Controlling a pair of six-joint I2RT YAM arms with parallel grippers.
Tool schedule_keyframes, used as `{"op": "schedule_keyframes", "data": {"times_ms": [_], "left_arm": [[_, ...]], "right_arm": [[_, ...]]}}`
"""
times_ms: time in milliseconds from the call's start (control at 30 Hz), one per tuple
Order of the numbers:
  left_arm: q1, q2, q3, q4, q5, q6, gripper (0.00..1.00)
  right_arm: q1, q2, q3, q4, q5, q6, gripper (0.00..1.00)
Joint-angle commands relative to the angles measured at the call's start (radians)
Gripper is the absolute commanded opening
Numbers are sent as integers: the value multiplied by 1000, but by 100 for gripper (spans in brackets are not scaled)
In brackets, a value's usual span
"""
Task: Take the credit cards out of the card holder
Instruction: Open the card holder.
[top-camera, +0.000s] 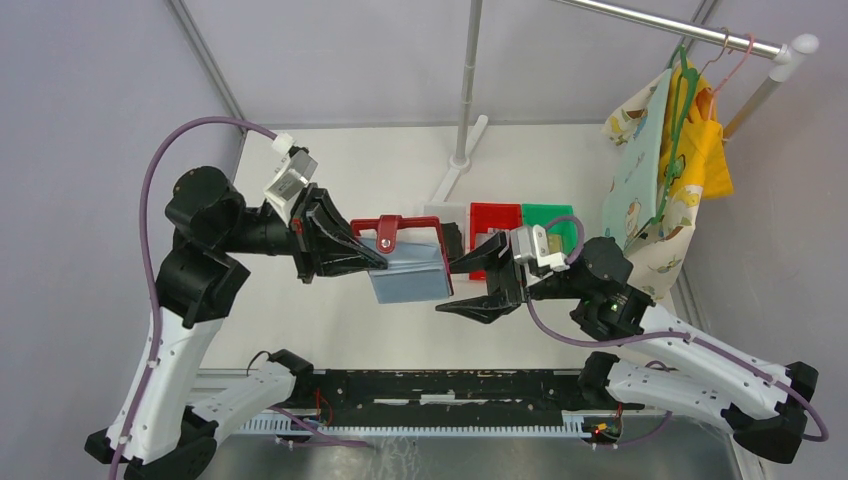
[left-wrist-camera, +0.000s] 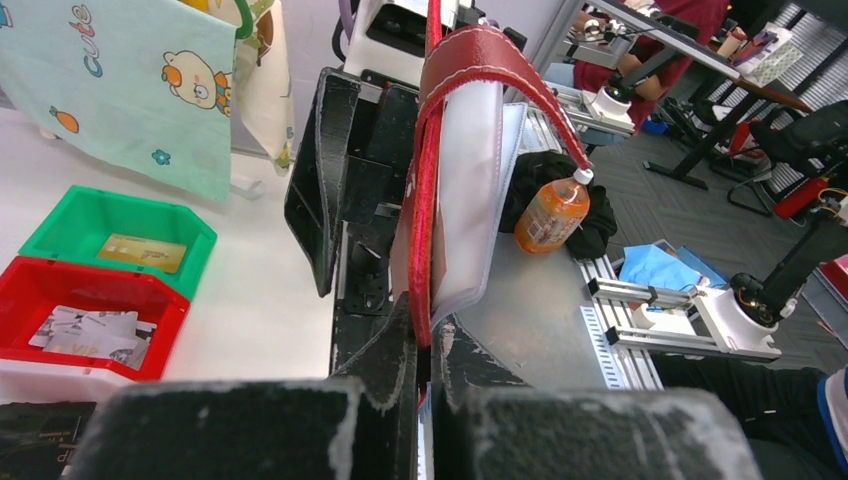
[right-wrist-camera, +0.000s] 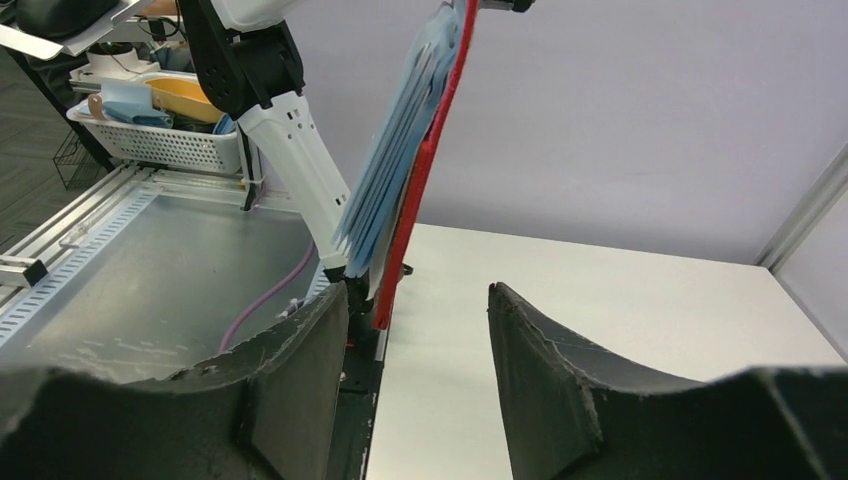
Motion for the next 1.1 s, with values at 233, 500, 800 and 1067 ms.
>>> {"op": "schedule_keyframes", "data": {"times_ms": [233,500,800,1067], "left_arm": [[0,-18,34,50,37,-49,2],[0,-20,33,45,37,-41,2],[0,-14,45,39,39,-38,2],[0,-2,57,35,39,-27,2]], "right_arm": [[1,16,43,103,1,33,60],[-2,25,55,123,-2,50,58],[-22,26,65,157,8,93,54],[-27,46,108,-12,-41,14,61]]}}
